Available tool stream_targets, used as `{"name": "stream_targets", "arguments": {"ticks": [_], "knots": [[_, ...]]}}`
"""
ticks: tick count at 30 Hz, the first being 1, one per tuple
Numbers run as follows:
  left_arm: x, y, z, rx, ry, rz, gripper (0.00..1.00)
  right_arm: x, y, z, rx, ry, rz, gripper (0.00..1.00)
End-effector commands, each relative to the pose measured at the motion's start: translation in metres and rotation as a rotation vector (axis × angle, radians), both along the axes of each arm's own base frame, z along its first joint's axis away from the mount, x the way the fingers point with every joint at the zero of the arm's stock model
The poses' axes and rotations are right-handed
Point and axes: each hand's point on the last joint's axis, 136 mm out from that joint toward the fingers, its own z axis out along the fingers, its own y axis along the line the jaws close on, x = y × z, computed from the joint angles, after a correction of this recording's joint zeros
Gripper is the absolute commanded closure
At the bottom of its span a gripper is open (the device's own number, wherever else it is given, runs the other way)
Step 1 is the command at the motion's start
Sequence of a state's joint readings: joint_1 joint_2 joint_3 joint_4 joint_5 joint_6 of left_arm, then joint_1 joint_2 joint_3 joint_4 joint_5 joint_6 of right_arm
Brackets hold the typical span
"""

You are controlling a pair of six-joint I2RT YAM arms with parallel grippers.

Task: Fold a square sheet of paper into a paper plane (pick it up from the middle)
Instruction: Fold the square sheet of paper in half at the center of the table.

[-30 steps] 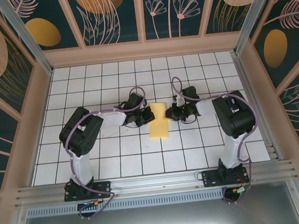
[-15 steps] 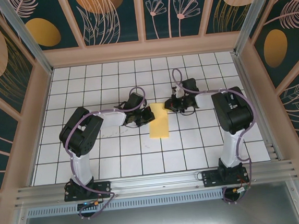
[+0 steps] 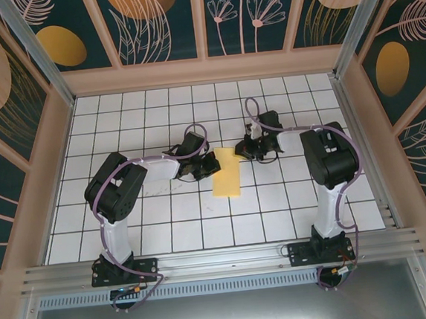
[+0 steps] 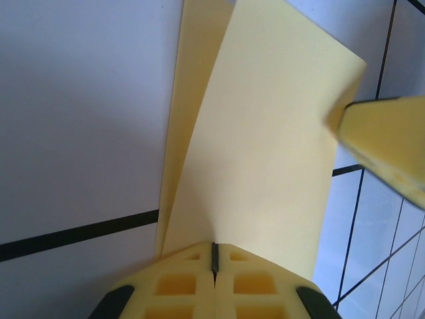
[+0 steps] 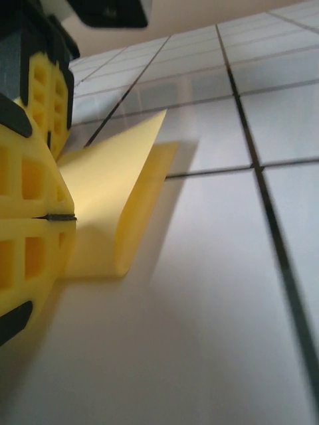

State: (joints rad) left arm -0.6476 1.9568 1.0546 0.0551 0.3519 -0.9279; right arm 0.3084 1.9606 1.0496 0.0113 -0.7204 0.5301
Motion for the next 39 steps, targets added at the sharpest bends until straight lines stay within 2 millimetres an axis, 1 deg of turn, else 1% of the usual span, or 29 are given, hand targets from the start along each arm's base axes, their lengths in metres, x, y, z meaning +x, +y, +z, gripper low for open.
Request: {"name": "stream_targets", "arguments": {"ticks": [1,5,8,10,13,14,16,21,24,26,34,37,39], "knots": [[-0.018,0.020,-0.029,0.110,0.064,0.005,1.00,0.020,0.004,0.033,0.060,-0.064,0.008,0.96],[-0.019,0.021,-0.029,0.112,0.066,0.006,1.00,0.026,0.002,0.017,0.045,-0.029,-0.005,0.96],[-0.018,0.021,-0.028,0.109,0.063,0.005,1.00,0.022,-0.001,0.000,0.029,0.011,-0.020,0.96],[-0.019,0.021,-0.029,0.110,0.066,0.004,1.00,0.018,-0.004,-0.017,0.007,0.054,-0.032,0.96],[-0.019,0.021,-0.029,0.111,0.066,0.003,1.00,0.015,-0.007,-0.028,-0.016,0.086,-0.043,0.97],[-0.019,0.021,-0.029,0.113,0.066,0.003,1.00,0.014,-0.008,-0.028,-0.021,0.085,-0.044,0.97],[-0.019,0.022,-0.030,0.114,0.066,0.005,1.00,0.019,-0.008,-0.018,-0.018,0.064,-0.048,0.97],[-0.018,0.021,-0.028,0.113,0.065,0.007,1.00,0.037,-0.001,0.020,0.022,-0.007,-0.041,0.97],[-0.018,0.022,-0.029,0.115,0.065,0.007,1.00,0.042,0.000,0.026,0.032,-0.013,-0.044,0.97],[-0.018,0.021,-0.029,0.113,0.067,0.007,1.00,0.041,0.001,0.022,0.033,-0.001,-0.043,0.97],[-0.019,0.021,-0.029,0.109,0.066,0.007,1.00,0.025,-0.001,-0.012,-0.004,0.071,-0.046,0.97],[-0.019,0.020,-0.028,0.108,0.063,0.007,1.00,0.020,-0.005,-0.026,-0.044,0.097,-0.054,0.97],[-0.018,0.021,-0.027,0.106,0.064,0.008,1.00,0.019,-0.005,-0.027,-0.043,0.093,-0.051,0.97]]}}
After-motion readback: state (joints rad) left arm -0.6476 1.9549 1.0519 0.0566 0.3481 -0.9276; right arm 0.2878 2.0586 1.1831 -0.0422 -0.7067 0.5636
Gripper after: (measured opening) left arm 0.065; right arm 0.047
